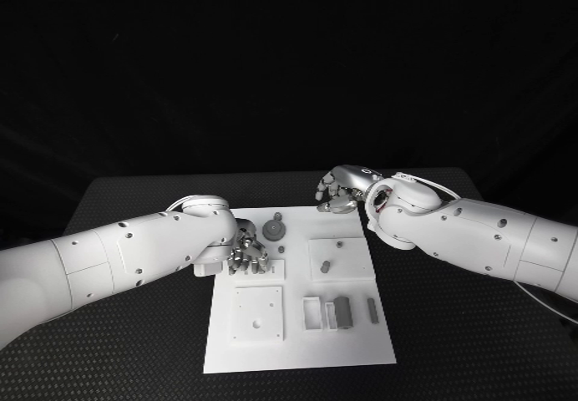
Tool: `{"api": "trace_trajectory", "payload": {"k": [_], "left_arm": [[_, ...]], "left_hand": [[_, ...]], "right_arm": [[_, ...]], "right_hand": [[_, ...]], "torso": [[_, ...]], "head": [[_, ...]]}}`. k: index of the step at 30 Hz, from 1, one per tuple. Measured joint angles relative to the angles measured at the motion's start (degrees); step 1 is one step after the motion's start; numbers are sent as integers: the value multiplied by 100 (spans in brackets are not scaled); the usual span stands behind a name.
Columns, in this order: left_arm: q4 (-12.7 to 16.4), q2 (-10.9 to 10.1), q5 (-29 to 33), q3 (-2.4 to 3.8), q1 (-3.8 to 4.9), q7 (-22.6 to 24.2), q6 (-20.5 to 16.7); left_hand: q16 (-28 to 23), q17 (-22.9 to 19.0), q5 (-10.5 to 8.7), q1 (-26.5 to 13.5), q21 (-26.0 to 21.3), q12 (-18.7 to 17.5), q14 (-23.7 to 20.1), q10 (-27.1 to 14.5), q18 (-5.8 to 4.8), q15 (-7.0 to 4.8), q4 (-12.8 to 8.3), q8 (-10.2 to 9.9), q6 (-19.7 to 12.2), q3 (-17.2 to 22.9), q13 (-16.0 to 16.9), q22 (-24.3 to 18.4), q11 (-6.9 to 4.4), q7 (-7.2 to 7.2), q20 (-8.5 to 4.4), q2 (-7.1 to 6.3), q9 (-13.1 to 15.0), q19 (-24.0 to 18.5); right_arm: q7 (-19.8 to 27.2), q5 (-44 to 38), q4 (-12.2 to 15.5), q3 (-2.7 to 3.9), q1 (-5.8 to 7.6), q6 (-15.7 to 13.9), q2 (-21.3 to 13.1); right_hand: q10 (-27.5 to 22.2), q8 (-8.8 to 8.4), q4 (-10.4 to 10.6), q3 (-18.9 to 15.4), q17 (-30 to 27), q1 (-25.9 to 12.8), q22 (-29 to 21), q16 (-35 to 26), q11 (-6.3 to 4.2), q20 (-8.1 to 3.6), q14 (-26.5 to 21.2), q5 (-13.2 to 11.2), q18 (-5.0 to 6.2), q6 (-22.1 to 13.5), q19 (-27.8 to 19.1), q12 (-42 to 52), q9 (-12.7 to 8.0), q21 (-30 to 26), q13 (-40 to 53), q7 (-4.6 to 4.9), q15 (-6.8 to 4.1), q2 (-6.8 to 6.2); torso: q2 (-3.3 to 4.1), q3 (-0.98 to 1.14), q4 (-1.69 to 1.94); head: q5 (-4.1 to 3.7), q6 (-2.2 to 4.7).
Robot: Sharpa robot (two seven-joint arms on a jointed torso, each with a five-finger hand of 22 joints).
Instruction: Assemble the parts on the task board
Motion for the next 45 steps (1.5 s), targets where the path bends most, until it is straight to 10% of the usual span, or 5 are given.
{"api": "trace_trajectory", "payload": {"k": [14, 24, 39, 45], "left_arm": [[11, -62, 46, 4, -4, 30, -4], [80, -215, 122, 25, -14, 32, -56], [-139, -435, 125, 505, 37, -42, -95], [-648, -355, 68, 566, 103, -43, -103]], "left_hand": [[0, -11, -1, -25, 22, 0, 0, 0, 0, 0, -15, 4, 2, -18, -1, 0, 0, -2, 0, -26, 1, 0], [24, -49, 0, -561, 23, -1, -42, 0, 0, 0, 134, -18, 15, -496, -2, -1, 0, -15, -2, -501, -5, -44], [67, -64, 0, -680, 22, 26, -42, 0, 0, 0, 130, -39, 13, -573, 7, -1, 0, -13, -1, -508, -5, -44], [67, -70, 0, -661, 22, 26, -41, -1, 0, 0, 109, -39, 13, -594, 12, 2, 0, -13, -1, -437, -5, -44]], "right_arm": [[-3, 0, -1, -2, 0, 6, -4], [-4, 0, -18, -2, -1, 7, -5], [-7, 0, -67, 0, -1, 7, -7], [-7, 1, -88, -2, -3, 7, 3]], "right_hand": [[0, 1, 16, 16, 0, 0, 0, 0, 0, 0, 0, 0, 0, 5, 0, 0, 0, 0, 0, -5, 0, 0], [0, 1, 16, 16, 0, 0, 0, 0, 0, 0, 0, 0, -1, 8, 0, 0, -1, 0, 0, -8, 0, 0], [0, 1, 16, 16, 0, -23, 0, 0, 0, 0, 0, 0, 0, -6, 0, 0, 4, -22, 0, 6, 0, -23], [0, 1, 16, 16, 0, -23, 0, 0, 0, 0, 0, 0, 0, -6, 0, 0, 4, -22, 0, 6, 0, -23]], "torso": [[0, 0, 0], [-1, 3, 0], [0, 7, -5], [7, 4, -10]], "head": [[4, -1], [16, 9], [40, 92], [39, 138]]}}
